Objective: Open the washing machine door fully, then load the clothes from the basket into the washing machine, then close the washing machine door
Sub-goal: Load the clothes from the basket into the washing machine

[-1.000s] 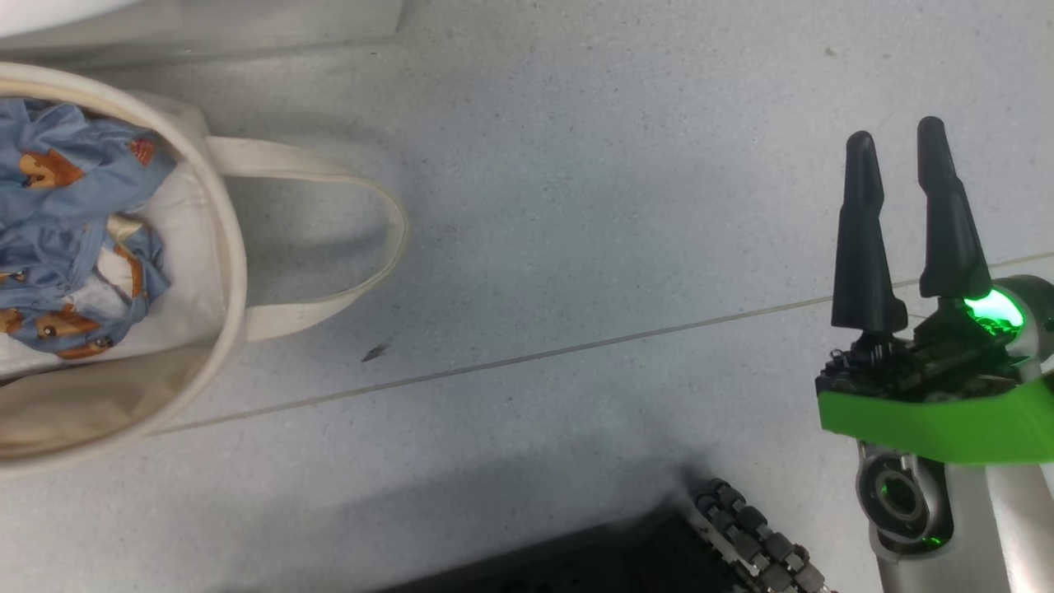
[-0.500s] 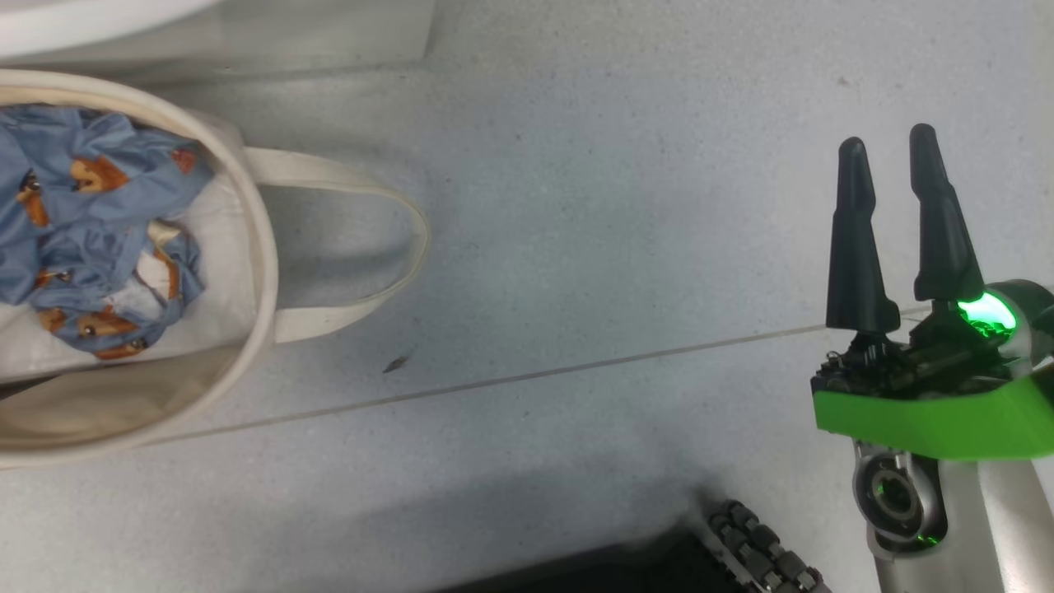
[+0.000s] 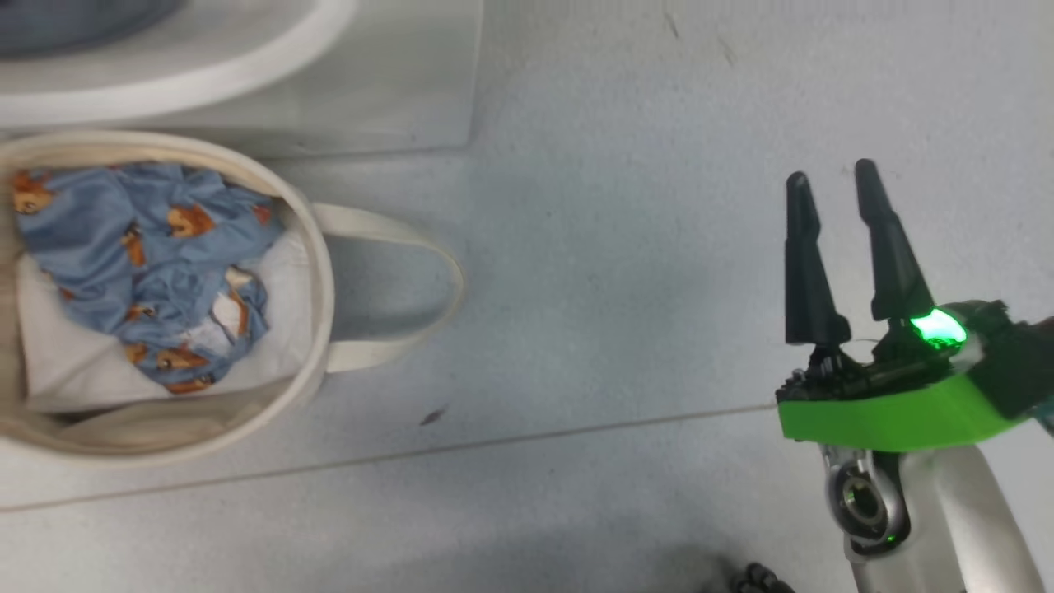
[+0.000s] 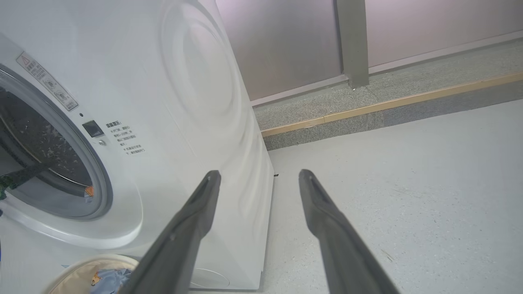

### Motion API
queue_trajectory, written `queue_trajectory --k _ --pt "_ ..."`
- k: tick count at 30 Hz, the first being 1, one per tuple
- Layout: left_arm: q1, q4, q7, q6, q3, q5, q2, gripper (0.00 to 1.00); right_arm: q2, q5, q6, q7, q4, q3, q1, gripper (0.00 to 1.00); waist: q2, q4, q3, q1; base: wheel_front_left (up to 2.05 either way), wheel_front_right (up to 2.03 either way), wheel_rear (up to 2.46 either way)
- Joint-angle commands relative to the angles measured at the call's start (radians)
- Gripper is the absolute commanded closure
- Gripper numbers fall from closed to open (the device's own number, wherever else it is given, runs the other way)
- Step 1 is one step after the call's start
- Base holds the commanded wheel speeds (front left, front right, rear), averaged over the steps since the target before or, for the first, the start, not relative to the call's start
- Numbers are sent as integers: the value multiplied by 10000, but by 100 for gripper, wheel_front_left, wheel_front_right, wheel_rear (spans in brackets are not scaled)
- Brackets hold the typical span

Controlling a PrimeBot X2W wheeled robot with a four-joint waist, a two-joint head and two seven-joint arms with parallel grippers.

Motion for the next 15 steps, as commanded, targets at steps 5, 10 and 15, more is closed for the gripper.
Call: queue_trajectory --k 5,10,15 --pt "970 -375 -326 14 65 -339 332 0 -3 -116 10 -45 282 378 -8 0 -1 364 -1429 1 0 0 0" --pt "2389 -799 -460 14 115 -434 -2 0 -3 -39 10 -38 944 437 148 0 -1 607 -2748 1 0 0 0" --pt "3369 -1249 -470 98 591 -248 -292 0 -3 41 10 55 1278 410 352 0 -1 781 -3572 1 0 0 0"
